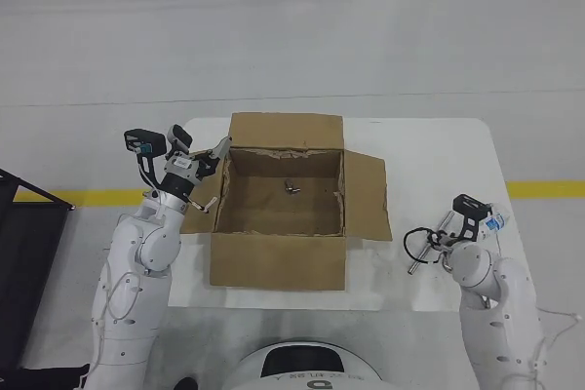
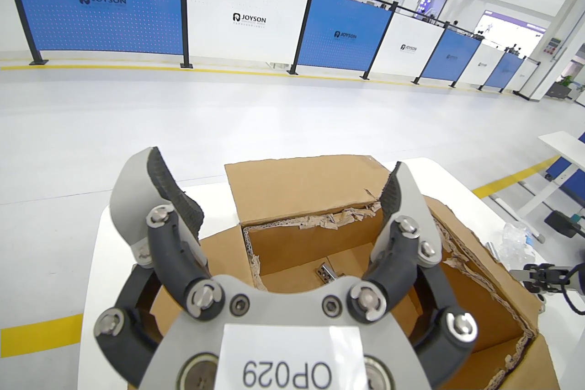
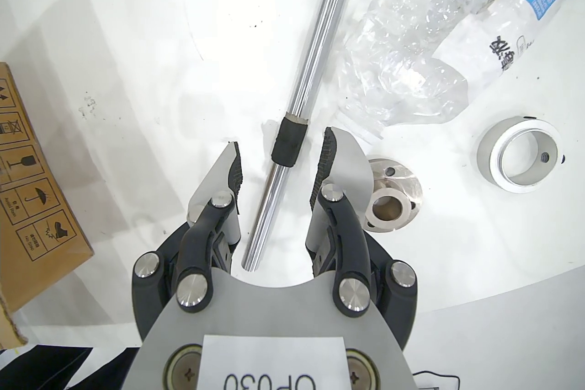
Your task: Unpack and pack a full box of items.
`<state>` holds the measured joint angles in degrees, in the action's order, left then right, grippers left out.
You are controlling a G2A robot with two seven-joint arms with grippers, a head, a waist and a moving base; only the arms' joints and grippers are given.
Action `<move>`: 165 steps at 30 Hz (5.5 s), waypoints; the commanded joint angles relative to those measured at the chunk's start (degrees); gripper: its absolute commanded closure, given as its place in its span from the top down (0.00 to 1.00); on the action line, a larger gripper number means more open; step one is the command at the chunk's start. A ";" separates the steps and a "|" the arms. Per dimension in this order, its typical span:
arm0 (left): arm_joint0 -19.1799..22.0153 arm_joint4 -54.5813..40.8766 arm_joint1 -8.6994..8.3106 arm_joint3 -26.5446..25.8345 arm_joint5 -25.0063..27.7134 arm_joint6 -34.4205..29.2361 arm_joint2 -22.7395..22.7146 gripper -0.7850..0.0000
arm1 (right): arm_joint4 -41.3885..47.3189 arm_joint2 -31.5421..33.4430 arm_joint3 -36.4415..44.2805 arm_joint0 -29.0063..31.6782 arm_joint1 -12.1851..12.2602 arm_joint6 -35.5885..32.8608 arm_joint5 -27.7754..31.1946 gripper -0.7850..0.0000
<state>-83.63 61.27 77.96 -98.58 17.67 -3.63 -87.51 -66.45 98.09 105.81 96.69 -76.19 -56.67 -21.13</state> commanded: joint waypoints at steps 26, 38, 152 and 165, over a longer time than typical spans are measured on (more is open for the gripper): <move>0.00 -0.01 0.00 0.00 0.00 0.00 0.00 1.00 | -8.19 -6.59 -9.87 -6.58 -0.36 2.24 -5.26 0.20; 0.00 -0.01 0.00 0.00 0.00 0.00 0.00 1.00 | -5.46 -5.64 -6.36 -5.49 -0.52 4.42 -4.55 0.00; 0.00 -0.01 0.00 0.00 0.00 0.00 0.00 1.00 | 35.81 -39.35 -20.99 -33.71 -5.20 28.34 -16.83 0.50; 0.00 -0.01 0.00 0.00 0.00 0.00 0.00 1.00 | 53.52 -6.88 16.81 -5.26 -1.04 25.58 -0.78 0.62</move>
<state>-83.63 61.27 77.96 -98.58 17.67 -3.63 -87.51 -14.31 88.53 121.28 89.31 -77.27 -32.10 -22.42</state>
